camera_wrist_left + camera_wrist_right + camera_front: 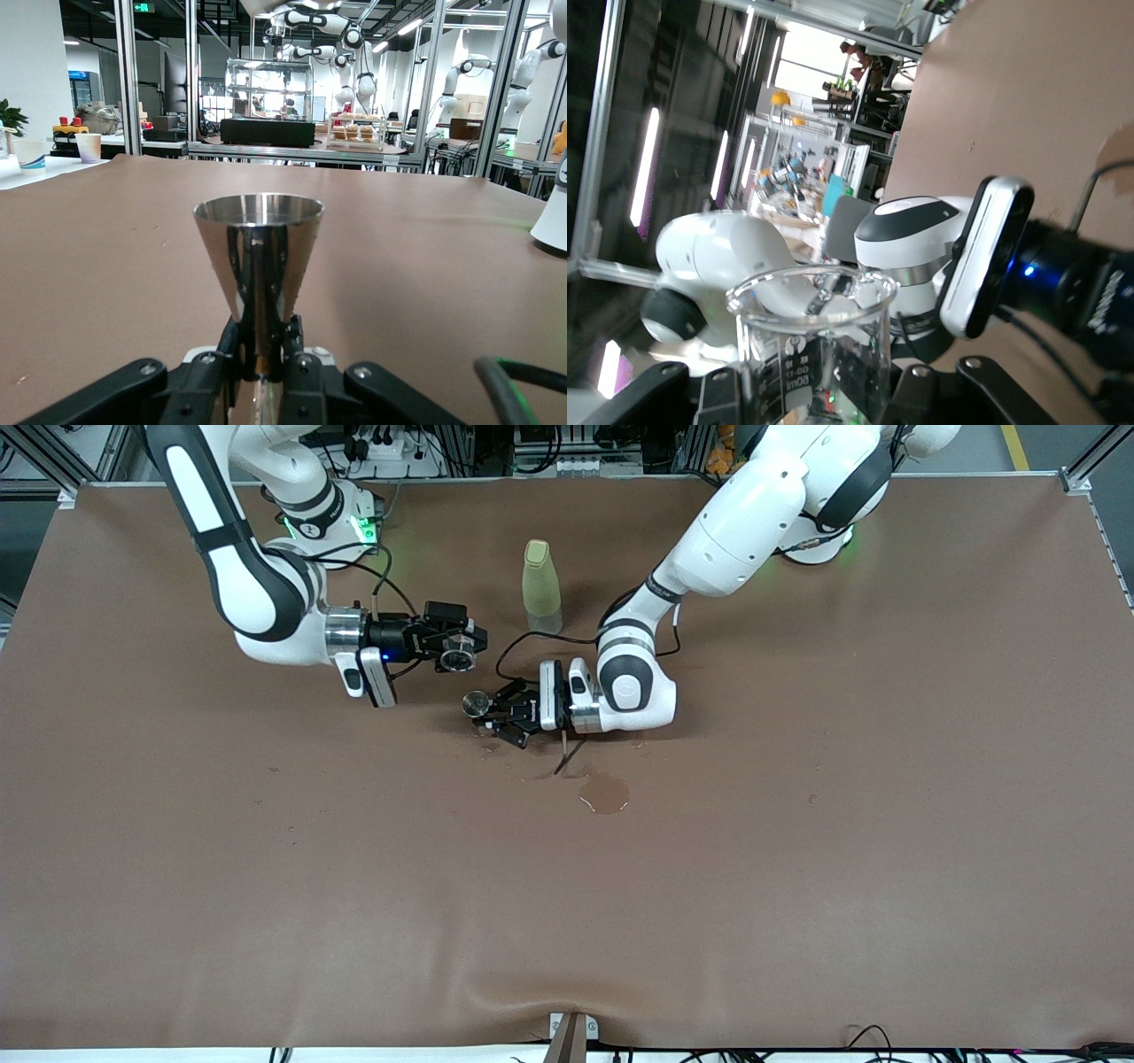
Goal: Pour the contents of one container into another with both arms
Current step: 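Turn the beaker upright and carry it back while the left gripper lowers the jigger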
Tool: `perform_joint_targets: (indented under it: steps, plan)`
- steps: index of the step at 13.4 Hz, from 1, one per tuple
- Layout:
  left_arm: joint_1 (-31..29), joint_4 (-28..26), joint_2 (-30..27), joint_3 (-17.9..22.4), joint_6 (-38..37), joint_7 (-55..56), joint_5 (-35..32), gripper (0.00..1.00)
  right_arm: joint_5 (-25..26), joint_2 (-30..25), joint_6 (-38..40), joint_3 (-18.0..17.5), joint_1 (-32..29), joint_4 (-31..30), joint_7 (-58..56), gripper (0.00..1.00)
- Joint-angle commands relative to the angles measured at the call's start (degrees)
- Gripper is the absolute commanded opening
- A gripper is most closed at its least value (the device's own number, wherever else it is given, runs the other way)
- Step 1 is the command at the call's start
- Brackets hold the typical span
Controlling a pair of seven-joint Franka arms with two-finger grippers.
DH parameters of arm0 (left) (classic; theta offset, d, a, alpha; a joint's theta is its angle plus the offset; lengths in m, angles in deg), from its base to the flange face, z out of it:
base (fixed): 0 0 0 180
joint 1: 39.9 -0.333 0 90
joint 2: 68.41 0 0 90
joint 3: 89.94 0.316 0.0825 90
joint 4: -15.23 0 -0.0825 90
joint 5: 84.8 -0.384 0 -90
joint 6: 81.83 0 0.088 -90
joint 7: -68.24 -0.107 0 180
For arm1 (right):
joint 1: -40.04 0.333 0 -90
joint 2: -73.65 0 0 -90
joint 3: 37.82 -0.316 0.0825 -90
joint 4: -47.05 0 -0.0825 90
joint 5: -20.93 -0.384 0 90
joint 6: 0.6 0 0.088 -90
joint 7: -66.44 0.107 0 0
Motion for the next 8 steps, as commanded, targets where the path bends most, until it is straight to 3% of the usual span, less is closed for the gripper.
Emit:
perform_joint_targets:
  steps: [1, 5, 8]
  plan:
    - [-1.1, -2.0, -2.6, -0.3, -0.3, -1.6, 1.0, 0.0, 11.8, -0.7, 0.0, -0.1, -7.7, 3.3, -9.5, 0.0]
    - [-4.6, -3.1, -5.9, -0.3, -0.4, 0.0, -1.8, 0.0, 27.3, 0.5, 0.4, -0.1, -18.0, 9.0, -21.8, 0.0]
    - [-8.8, -7.5, -9.8, -0.4, -1.6, 1.4, -8.2, 0.0, 30.2, 4.3, 1.1, -0.1, -23.0, 13.1, -36.7, 0.0]
